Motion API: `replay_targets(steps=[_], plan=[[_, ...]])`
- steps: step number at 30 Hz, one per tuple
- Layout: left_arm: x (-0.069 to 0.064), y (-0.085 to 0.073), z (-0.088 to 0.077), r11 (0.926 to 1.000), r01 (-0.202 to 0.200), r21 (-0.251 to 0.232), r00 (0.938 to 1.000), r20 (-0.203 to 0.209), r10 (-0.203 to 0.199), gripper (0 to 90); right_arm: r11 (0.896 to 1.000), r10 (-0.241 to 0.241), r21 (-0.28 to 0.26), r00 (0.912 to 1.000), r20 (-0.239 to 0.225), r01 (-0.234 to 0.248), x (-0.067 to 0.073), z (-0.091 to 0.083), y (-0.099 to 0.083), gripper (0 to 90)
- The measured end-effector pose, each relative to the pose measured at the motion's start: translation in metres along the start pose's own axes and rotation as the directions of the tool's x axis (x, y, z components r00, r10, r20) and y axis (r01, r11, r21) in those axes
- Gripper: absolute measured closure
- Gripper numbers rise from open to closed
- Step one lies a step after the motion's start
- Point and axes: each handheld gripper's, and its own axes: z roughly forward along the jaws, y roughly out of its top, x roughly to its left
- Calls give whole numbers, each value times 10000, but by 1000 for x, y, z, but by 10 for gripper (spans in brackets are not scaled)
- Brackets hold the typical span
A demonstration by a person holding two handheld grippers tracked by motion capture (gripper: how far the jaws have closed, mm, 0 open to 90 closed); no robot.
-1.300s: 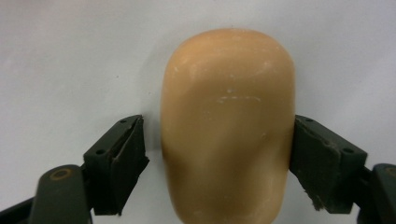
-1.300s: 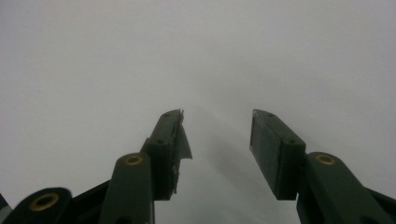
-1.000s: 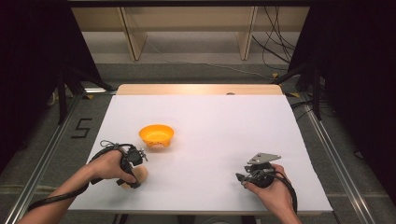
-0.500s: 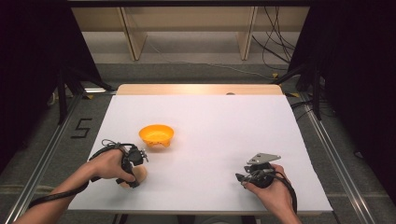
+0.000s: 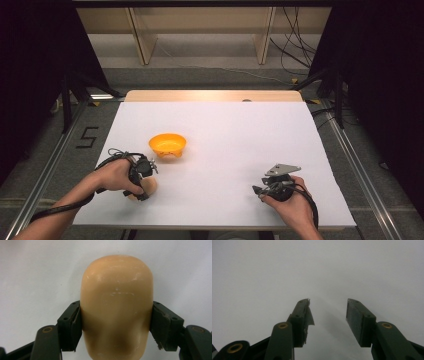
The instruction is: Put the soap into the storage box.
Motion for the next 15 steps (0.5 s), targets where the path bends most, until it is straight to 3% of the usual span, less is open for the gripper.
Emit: replay_targets(steps=[15], plan=[[-1, -1, -15, 9977, -587, -330, 9976, -388, 574, 326, 9999, -163, 40, 9998, -74, 163, -1, 0, 1, 536]])
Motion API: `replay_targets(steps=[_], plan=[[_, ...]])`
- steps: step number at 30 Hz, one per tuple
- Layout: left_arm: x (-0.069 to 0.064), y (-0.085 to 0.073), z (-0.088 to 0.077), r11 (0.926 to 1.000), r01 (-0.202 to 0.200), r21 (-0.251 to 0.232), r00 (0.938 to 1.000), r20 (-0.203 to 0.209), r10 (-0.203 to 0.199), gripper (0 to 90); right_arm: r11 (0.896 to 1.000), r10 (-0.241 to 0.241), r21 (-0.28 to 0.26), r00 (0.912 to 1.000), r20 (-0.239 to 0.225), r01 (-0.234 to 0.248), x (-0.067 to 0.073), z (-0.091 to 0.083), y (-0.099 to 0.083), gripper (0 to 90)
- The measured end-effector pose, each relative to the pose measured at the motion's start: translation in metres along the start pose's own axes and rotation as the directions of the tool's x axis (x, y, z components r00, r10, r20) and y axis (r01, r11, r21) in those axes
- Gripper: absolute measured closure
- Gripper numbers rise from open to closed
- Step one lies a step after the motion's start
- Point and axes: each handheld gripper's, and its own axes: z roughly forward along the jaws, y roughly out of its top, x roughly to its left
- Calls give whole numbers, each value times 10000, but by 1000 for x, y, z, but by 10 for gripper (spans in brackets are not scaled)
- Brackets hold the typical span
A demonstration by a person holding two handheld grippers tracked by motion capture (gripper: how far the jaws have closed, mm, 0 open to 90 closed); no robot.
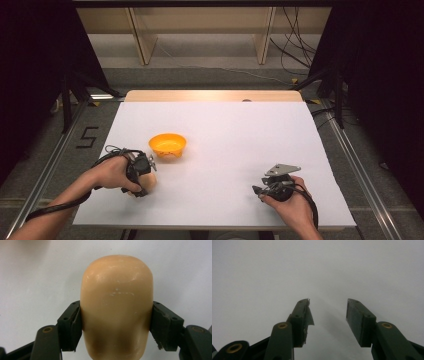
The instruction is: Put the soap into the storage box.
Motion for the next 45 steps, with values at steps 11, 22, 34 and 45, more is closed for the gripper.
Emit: replay_targets(steps=[11, 22, 34, 45], plan=[[-2, 4, -6, 9994, -308, -153, 9995, -11, 308, 326, 9995, 309, -85, 9995, 70, -309, 2, -3, 1, 537], [-1, 7, -11, 9974, -655, -289, 9978, -125, 652, 326, 9993, 345, -149, 9993, 123, -344, 2, -4, 1, 535], [3, 10, -14, 9956, -851, -382, 9962, -202, 844, 326, 9991, 216, -367, 9995, 215, -208, 1, -5, 0, 535], [5, 14, -18, 9943, -977, -434, 9951, -189, 970, 326, 9984, 348, -450, 9990, 292, -334, 2, -6, -1, 533]])
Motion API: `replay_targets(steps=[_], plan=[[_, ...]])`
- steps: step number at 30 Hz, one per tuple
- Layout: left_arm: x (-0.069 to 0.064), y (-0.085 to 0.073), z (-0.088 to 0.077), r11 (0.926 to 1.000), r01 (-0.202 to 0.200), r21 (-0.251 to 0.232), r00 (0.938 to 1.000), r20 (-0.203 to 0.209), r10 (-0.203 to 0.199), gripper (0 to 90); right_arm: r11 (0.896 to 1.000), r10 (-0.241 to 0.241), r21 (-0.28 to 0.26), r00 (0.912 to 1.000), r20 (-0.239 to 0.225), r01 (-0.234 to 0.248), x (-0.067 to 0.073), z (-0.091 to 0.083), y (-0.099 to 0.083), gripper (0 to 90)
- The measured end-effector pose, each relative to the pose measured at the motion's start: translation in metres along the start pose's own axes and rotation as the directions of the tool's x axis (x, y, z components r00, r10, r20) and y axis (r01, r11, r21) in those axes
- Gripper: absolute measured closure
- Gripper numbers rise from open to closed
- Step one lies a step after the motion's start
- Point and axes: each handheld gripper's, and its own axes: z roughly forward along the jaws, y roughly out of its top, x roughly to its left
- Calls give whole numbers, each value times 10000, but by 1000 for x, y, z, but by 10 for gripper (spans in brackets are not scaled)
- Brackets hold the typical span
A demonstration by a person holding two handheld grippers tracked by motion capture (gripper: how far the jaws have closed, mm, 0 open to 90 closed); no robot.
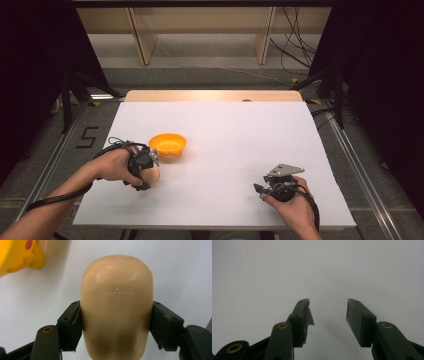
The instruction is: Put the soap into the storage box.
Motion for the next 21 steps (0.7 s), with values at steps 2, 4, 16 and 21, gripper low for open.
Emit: replay_targets(steps=[2, 4, 16, 21], plan=[[1, 1, -1, 10000, -62, -15, 10000, -10, 62, 326, 9999, 120, 94, 9999, -13, -120, 1, -1, 0, 532], [1, 2, -2, 10000, -98, -7, 10000, 14, 98, 326, 9997, 216, 61, 9998, -29, -216, 1, -1, -1, 531], [6, 8, -7, 9997, -232, -86, 9997, -43, 232, 326, 10000, 42, -70, 9999, 140, -41, -1, -3, -3, 527], [8, 10, -9, 9995, -278, -128, 9996, -108, 276, 326, 9999, 65, -90, 9999, 148, -64, -1, -3, -4, 527]])
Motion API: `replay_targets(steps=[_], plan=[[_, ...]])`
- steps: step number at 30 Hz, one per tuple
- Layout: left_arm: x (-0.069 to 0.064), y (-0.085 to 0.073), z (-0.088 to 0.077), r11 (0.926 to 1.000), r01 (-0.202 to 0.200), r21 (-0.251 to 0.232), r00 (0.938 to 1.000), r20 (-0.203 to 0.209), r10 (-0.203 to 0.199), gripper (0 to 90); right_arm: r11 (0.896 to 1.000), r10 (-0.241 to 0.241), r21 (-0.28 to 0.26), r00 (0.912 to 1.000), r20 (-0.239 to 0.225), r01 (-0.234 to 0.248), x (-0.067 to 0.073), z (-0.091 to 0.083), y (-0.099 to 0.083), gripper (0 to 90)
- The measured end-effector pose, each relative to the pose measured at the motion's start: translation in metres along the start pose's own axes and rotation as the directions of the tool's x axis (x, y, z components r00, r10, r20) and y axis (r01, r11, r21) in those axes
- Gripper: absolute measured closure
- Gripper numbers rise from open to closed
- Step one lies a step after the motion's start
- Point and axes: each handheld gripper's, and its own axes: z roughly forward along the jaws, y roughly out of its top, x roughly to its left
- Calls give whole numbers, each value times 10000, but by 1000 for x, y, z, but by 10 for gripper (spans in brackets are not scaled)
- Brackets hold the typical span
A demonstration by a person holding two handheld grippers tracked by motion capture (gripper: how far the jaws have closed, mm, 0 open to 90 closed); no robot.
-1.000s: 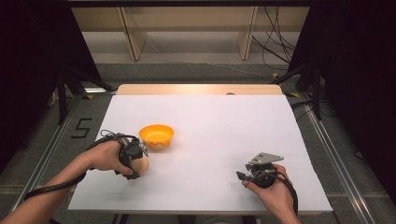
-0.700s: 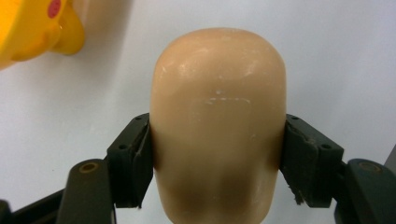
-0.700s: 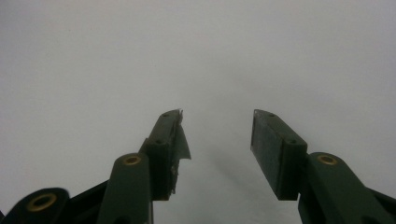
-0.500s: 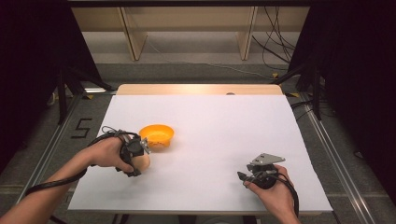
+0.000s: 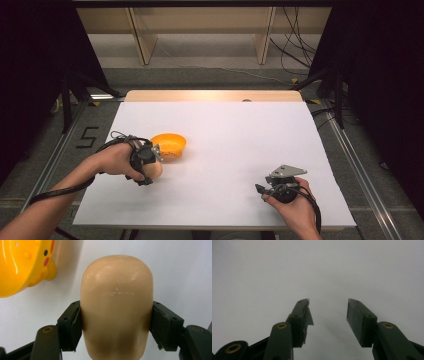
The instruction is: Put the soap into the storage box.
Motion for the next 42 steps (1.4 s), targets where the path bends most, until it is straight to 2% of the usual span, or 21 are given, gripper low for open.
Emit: replay_targets(steps=[7, 8, 13, 14, 16, 21, 23, 28, 30, 35, 36, 38, 39, 42], plan=[[2, 4, -2, 9999, -138, -2, 9999, -98, 138, 326, 10000, 40, 12, 10000, -7, -40, 0, -1, 0, 526], [2, 5, -3, 9998, -188, 22, 9998, -106, 188, 326, 9997, 226, 97, 9997, -37, -226, 1, -2, 1, 526], [3, 8, -4, 9997, -247, -35, 9996, -147, 246, 326, 9997, 222, 93, 9997, -39, -221, 1, -2, 0, 525], [3, 9, -5, 9994, -333, -4, 9993, -168, 333, 326, 10000, 54, 30, 10000, -9, -54, 0, -2, 0, 525], [4, 11, -6, 9994, -358, -17, 9992, -184, 357, 326, 10000, 13, 25, 10000, 19, -13, 0, -2, 0, 525], [6, 13, -9, 9991, -423, -18, 9989, -225, 423, 326, 10000, 41, -4, 10000, 25, -41, 0, -2, 0, 525], [6, 14, -10, 9991, -407, -71, 9988, -260, 405, 326, 9998, 213, 27, 9998, 9, -213, 1, -3, 1, 525], [8, 16, -13, 9991, -421, -92, 9987, -307, 418, 326, 9997, 262, -14, 9996, 51, -262, 1, -4, 1, 524], [9, 17, -14, 9990, -435, -96, 9986, -311, 432, 326, 10000, 50, -68, 10000, 81, -49, 0, -3, 0, 524], [11, 20, -16, 9987, -493, -124, 9981, -373, 488, 326, 9996, 1, -266, 10000, -1, -1, -1, -3, 1, 524], [11, 20, -16, 9988, -469, -168, 9982, -389, 462, 326, 9990, -191, -397, 9998, 28, 192, -2, -2, 1, 524], [12, 21, -17, 9987, -492, -166, 9980, -393, 485, 326, 9988, -277, -398, 9996, 16, 277, -3, -2, 1, 524], [12, 22, -17, 9988, -442, -212, 9983, -379, 434, 326, 9988, -136, -467, 9999, 22, 137, -2, -2, 1, 524], [13, 24, -18, 9986, -495, -211, 9981, -379, 487, 326, 9987, -143, -493, 9999, 53, 146, -3, -2, 1, 524]])
